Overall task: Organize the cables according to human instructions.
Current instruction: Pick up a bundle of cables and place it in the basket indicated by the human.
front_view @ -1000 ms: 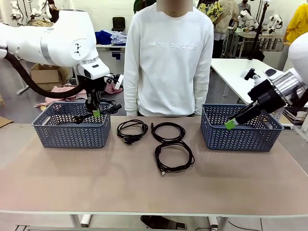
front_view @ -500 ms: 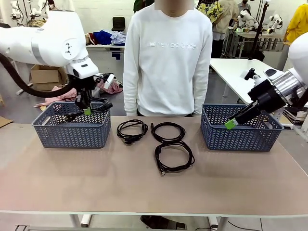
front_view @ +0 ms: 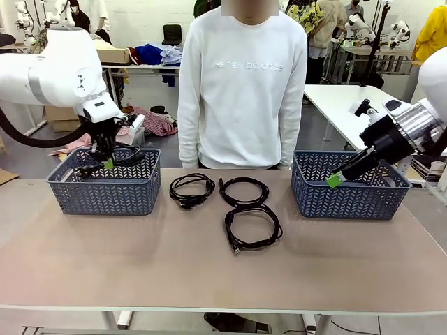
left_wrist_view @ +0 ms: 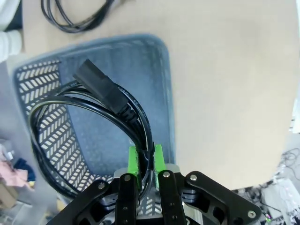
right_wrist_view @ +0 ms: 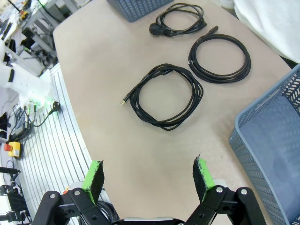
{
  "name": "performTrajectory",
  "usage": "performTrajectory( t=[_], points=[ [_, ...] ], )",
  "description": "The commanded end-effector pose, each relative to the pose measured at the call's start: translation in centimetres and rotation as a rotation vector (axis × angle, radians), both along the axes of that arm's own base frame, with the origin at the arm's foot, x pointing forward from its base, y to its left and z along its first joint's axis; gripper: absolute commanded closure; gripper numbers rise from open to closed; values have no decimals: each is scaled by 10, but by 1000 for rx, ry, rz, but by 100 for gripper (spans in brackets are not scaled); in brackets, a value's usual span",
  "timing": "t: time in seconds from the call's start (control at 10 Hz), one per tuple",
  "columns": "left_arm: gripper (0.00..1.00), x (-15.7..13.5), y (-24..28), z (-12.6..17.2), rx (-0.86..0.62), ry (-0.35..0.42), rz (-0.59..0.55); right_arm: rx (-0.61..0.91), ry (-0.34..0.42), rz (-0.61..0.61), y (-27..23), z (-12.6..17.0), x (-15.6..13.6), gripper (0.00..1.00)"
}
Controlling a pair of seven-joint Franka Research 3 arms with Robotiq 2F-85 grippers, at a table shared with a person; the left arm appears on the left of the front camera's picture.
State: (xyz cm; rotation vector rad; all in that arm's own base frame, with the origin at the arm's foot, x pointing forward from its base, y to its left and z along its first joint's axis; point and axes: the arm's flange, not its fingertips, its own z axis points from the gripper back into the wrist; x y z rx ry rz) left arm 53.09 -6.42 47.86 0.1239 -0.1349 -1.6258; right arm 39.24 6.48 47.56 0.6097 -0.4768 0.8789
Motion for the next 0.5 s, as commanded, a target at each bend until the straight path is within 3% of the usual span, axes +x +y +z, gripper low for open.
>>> performTrajectory(
  t=[0.0, 0.4],
  points=[
    [85, 7, 7, -10, 18, -13, -6, 33, -17, 14, 0, 1, 2, 0],
    [85, 18, 14, -29, 30, -21, 24, 33, -17, 14, 0, 1, 2, 0]
  ],
)
